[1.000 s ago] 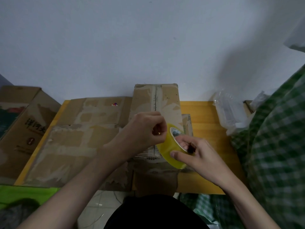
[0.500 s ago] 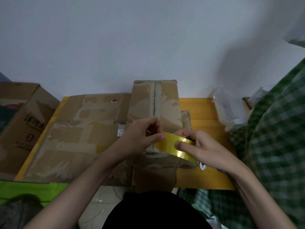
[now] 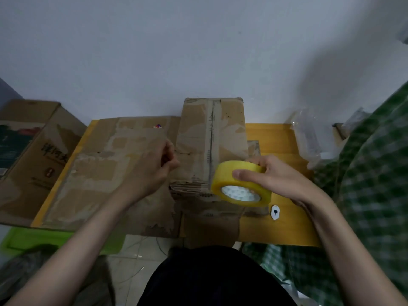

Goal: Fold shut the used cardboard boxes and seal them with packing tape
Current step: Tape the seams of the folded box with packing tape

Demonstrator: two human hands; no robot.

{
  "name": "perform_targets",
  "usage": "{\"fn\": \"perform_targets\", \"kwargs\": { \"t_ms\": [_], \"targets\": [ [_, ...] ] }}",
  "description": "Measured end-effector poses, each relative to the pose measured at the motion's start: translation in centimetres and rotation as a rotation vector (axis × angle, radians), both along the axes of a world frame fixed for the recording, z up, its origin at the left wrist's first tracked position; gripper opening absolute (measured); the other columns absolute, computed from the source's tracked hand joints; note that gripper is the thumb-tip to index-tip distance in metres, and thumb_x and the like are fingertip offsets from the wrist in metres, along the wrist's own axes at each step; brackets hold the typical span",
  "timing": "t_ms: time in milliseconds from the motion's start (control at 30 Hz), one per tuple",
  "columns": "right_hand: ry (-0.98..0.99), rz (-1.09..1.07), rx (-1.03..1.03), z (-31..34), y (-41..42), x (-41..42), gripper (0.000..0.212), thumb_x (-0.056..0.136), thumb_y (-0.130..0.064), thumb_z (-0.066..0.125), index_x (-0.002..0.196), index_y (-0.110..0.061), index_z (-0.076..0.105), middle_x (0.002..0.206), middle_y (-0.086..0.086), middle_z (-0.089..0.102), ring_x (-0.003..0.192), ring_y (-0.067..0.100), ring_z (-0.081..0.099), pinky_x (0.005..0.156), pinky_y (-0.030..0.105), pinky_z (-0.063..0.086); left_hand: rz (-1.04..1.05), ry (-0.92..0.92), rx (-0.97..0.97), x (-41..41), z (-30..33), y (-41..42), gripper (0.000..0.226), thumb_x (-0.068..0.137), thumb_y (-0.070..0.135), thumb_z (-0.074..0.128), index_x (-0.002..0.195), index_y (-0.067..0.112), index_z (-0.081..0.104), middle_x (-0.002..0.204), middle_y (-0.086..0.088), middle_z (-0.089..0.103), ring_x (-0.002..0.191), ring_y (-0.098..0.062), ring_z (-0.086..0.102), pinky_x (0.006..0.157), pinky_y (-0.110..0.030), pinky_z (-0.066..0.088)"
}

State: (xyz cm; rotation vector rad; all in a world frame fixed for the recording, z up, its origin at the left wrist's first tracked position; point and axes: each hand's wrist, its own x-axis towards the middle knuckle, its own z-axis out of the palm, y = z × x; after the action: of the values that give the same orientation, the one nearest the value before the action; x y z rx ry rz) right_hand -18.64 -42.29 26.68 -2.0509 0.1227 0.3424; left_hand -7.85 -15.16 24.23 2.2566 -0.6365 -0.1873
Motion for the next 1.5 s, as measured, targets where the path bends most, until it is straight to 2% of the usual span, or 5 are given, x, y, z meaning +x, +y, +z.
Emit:
{"fn": "perform_targets", "kwargs": {
  "t_ms": [100,533,1200,1333,1500],
  "targets": [
    [-0.028,-0.025,-0.333,-0.5,1.0,1.1,0.067,0.063,-0.090,0.055,0.075,-0.024,0.063,0.064,0.010,0.068,0.059,0.023,0.063,0.060,0.032,0.043,0.086,0.179,0.077,1.3,-1.1,2.9,0.019,0.096,0.008,0.062,0.099,0.003,0.045,0.086,-0.016,0.059,0.073,-0.029,0.055,0.070,-0.041,0.048],
    [-0.099,0.063,-0.741,-0.9,6.0,3.4,0.052,0.085,-0.070,0.060,0.098,-0.022,0.073,0.064,-0.010,0.052,0.058,0.006,0.045,0.047,0.023,0.029,0.290,0.736,-0.281,1.5,-6.4,4.0,0.027,0.088,0.011,0.074,0.095,0.012,0.048,0.082,-0.007,0.055,0.068,-0.015,0.057,0.072,-0.032,0.051],
    [-0.038,0.120,-0.737,-1.0,6.0,4.6,0.065,0.073,-0.084,0.060,0.098,-0.024,0.068,0.071,-0.010,0.058,0.070,0.012,0.057,0.060,0.030,0.045,0.430,0.391,-0.047,1.1,-11.2,3.0,0.037,0.082,0.020,0.081,0.084,0.017,0.044,0.075,-0.004,0.059,0.063,-0.016,0.057,0.058,-0.029,0.048],
    [-0.010,0.166,-0.604,-1.0,4.2,3.9,0.061,0.065,-0.079,0.072,0.103,-0.035,0.056,0.082,-0.016,0.057,0.076,0.004,0.052,0.059,0.030,0.040,0.444,0.166,0.135,0.3,-10.5,2.6,0.038,0.082,0.031,0.081,0.098,0.014,0.050,0.100,-0.002,0.053,0.084,-0.017,0.054,0.066,-0.022,0.040],
    [-0.060,0.215,-0.430,-2.7,2.3,3.1,0.065,0.064,-0.057,0.087,0.116,-0.039,0.051,0.107,-0.015,0.057,0.096,0.009,0.054,0.081,0.041,0.052,0.099,-0.187,0.305,-3.5,-10.9,1.6,0.065,0.097,0.055,0.046,0.150,0.019,0.037,0.159,-0.001,0.032,0.143,-0.016,0.033,0.112,-0.039,0.039]
  ]
}}
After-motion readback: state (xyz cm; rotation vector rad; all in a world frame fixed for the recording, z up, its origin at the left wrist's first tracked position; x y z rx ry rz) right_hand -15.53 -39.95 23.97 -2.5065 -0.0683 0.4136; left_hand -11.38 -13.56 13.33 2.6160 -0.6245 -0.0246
